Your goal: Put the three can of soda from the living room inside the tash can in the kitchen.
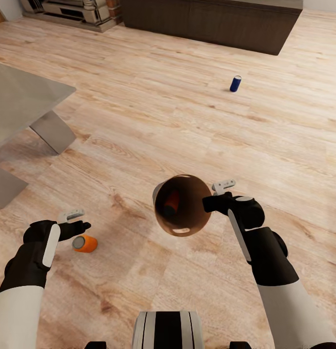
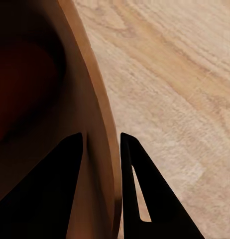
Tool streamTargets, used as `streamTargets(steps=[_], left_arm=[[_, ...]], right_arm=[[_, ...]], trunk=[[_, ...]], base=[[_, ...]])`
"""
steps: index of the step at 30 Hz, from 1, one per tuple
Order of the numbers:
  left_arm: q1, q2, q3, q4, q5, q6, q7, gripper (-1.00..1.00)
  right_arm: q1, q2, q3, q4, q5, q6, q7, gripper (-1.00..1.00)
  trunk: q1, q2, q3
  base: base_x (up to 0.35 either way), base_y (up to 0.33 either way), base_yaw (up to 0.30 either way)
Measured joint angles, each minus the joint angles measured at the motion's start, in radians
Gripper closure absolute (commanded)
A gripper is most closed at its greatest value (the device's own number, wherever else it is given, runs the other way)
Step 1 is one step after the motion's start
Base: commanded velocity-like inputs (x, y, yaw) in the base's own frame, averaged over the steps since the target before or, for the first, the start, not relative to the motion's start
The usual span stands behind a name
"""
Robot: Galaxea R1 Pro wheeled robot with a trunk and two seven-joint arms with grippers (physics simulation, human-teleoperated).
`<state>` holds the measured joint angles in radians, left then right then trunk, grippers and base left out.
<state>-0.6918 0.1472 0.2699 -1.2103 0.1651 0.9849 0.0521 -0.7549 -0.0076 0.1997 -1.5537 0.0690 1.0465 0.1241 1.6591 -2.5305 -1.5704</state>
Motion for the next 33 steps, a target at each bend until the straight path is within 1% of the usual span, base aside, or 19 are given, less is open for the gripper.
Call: streamTargets(steps=[12,15,16,18,19,24,27,29,33], left_arm=[[0.001,-0.001,0.0,0.0,0.0,-0.001,0.0,-1.0],[0.001,-0.001,0.0,0.001,0.0,-0.001,0.0,-1.0],[0.001,-0.001,0.0,0.001,0.0,-0.001,0.0,-1.0],[0.0,-0.001,0.0,0.0,0.0,-0.002,-0.001,-1.0],[0.0,-0.001,0.0,0.0,0.0,-0.002,-0.002,-1.0],[0.0,0.0,0.0,0.0,0.001,-0.002,-0.007,-1.0],[0.0,0.001,0.0,0.0,0.001,-0.003,-0.008,-1.0],[0.0,0.001,0.0,0.0,0.0,-0.004,-0.008,-1.0],[0.0,0.001,0.0,0.0,0.001,-0.004,-0.006,-1.0]], right_arm=[[-0.017,0.003,-0.001,0.001,0.001,0.0,-0.001,1.0],[-0.017,0.005,0.006,0.001,0.004,0.0,-0.001,1.0],[-0.018,0.004,0.017,0.0,0.009,0.0,-0.001,1.0],[-0.021,0.005,0.023,0.0,-0.003,0.0,0.0,1.0],[-0.033,0.005,0.027,0.005,-0.01,0.0,0.0,1.0],[-0.05,0.006,0.029,0.001,0.011,0.0,-0.002,1.0],[-0.053,0.006,0.031,0.002,-0.002,0.0,0.0,1.0],[-0.053,0.005,0.031,0.003,-0.006,0.0,0.0,1.0],[-0.054,0.005,0.031,0.004,0.01,0.0,-0.002,1.0]], trunk=[[0.006,-0.003,-0.047],[0.007,-0.003,-0.058],[0.007,-0.003,-0.058],[0.007,-0.004,-0.058],[0.007,-0.003,-0.058],[0.007,-0.004,-0.058],[0.007,-0.004,-0.058],[0.008,-0.004,-0.066],[0.01,-0.005,-0.081]], base=[[0.0,0.0,0.0],[0.0,0.0,0.0],[0.0,0.0,0.0],[0.0,0.0,0.0],[0.0,0.0,0.0],[0.0,0.0,0.0],[0.0,0.0,0.0],[0.0,0.0,0.0],[0.0,0.0,0.0]])
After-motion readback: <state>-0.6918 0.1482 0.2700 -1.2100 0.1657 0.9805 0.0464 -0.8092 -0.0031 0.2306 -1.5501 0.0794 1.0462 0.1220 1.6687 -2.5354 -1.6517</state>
